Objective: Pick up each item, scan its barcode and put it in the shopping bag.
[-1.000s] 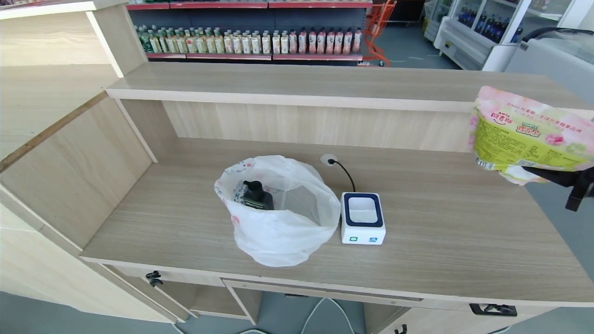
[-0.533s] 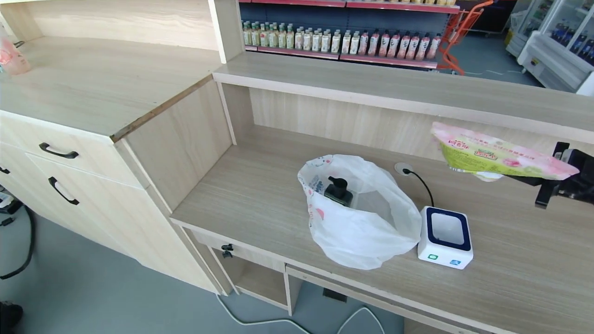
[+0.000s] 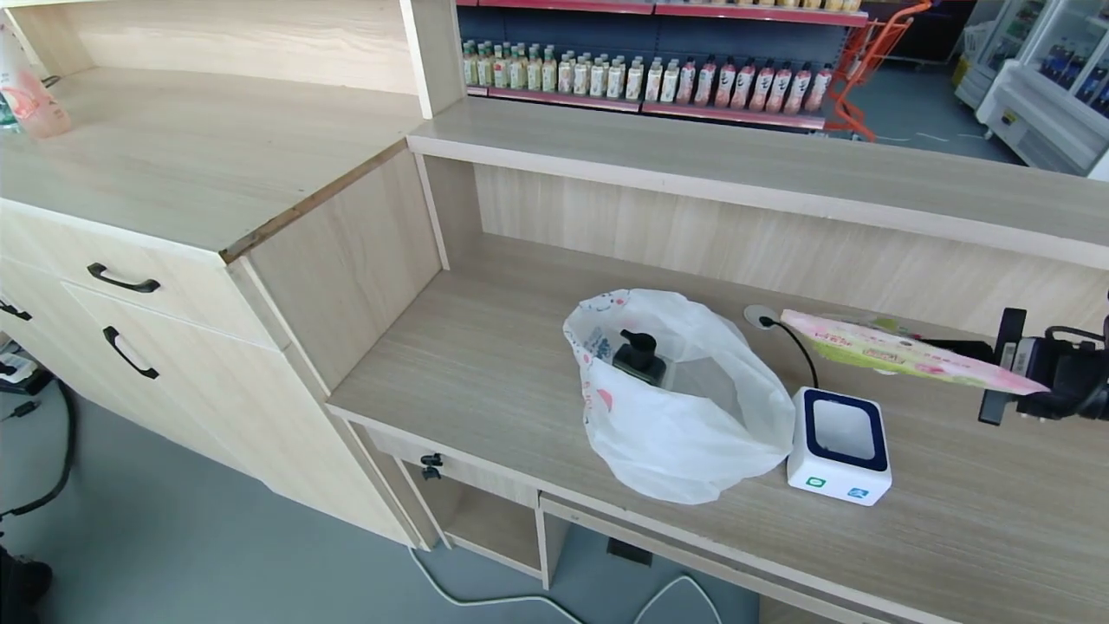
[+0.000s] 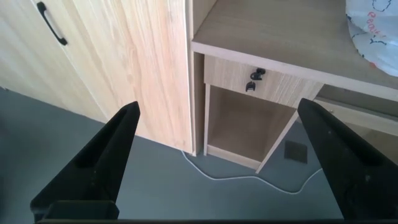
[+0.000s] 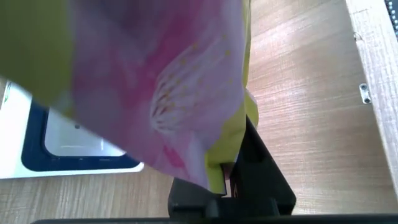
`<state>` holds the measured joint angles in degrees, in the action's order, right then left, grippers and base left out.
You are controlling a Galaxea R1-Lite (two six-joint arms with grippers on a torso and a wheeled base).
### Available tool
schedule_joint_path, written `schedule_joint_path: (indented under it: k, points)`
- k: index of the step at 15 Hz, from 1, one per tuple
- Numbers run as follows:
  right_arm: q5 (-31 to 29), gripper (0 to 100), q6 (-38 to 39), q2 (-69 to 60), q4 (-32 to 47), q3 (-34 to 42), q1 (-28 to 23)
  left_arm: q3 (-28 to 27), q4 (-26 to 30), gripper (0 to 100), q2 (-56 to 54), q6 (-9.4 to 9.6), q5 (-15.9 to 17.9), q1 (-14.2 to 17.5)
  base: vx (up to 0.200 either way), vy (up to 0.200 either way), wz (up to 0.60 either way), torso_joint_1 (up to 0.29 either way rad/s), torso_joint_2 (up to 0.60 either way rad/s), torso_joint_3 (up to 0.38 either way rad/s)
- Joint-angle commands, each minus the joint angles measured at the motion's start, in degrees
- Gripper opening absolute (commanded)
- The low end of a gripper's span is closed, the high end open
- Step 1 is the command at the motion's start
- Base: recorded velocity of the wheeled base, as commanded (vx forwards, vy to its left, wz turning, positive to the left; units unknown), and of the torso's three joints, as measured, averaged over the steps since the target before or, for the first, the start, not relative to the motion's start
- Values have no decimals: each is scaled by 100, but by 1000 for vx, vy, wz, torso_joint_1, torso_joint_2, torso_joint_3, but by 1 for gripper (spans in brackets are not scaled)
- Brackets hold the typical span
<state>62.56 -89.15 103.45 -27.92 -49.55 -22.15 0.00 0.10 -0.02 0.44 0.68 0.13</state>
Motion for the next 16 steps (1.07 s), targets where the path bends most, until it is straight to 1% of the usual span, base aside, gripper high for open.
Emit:
schedule_joint_path:
  k: [1,3,5,6,12,14,16]
  points:
    - [116,0,-331,237,199,-28,-114,0,-1,100,2,0,2,4,0,0,0,0,0,0]
    - [292,0,-683,246,568,-46,-132,0,-1,100,2,0,2,4,0,0,0,0,0,0]
    - [300,0,-867,255,709,-72,-123,0,-1,100,2,0,2,4,0,0,0,0,0,0]
    - [300,0,-990,255,753,-63,-105,0,-1,100,2,0,2,4,0,0,0,0,0,0]
    - [300,0,-1175,263,753,-19,-105,0,-1,100,2,0,2,4,0,0,0,0,0,0]
    - [300,0,-1491,334,893,-19,-105,0,-1,100,2,0,2,4,0,0,0,0,0,0]
    - [283,0,-2089,395,1368,-46,-105,0,-1,100,2,0,2,4,0,0,0,0,0,0]
